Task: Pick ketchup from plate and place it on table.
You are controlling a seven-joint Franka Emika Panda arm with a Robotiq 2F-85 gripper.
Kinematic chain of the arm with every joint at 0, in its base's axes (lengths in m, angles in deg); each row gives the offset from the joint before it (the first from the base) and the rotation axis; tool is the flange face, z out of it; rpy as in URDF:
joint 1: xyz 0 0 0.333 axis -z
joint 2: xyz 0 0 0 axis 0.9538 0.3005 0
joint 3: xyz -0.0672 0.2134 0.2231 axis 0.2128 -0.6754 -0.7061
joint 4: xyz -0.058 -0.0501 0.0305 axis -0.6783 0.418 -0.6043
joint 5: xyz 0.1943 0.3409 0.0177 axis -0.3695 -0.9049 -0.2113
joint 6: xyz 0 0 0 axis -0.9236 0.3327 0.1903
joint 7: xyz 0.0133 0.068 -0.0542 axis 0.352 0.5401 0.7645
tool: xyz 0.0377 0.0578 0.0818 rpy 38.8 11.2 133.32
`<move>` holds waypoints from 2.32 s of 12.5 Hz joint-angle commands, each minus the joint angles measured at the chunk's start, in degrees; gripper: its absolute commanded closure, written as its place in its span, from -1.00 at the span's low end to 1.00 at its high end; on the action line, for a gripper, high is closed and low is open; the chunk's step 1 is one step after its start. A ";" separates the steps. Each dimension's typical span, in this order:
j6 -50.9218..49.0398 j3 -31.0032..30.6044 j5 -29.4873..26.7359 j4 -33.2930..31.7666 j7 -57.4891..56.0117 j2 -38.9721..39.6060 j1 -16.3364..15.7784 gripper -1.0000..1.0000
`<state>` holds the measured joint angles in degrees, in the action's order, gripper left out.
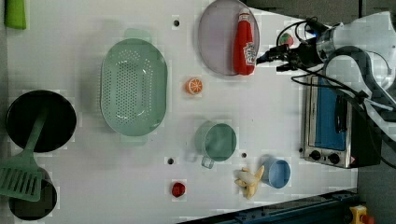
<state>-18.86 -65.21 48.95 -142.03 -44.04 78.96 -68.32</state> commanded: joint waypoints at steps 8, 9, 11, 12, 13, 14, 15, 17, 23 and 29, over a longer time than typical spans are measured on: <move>15.98 0.50 2.21 5.62 -6.85 12.29 -2.04 -1.00; 17.78 0.55 2.22 5.78 -6.83 12.98 -2.04 -1.00; 19.07 0.70 2.24 5.84 -6.84 14.14 -2.04 -1.00; 19.50 0.59 2.24 5.98 -6.84 14.27 -2.04 -0.92; 19.50 0.58 2.24 6.08 -6.80 14.28 -2.04 -0.68; 19.47 0.67 2.22 6.14 -6.78 14.23 -1.99 -0.42; 19.41 0.50 2.19 6.47 -6.78 13.89 -1.97 -0.20; 18.98 0.47 2.15 6.50 -6.75 13.13 -1.96 -0.17; 12.80 0.47 -0.86 5.68 -3.64 2.37 -0.48 -0.17; -12.18 2.26 -1.06 1.14 -2.17 -15.24 1.86 -0.17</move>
<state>-29.97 -64.63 47.97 -140.63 -48.09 66.48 -68.34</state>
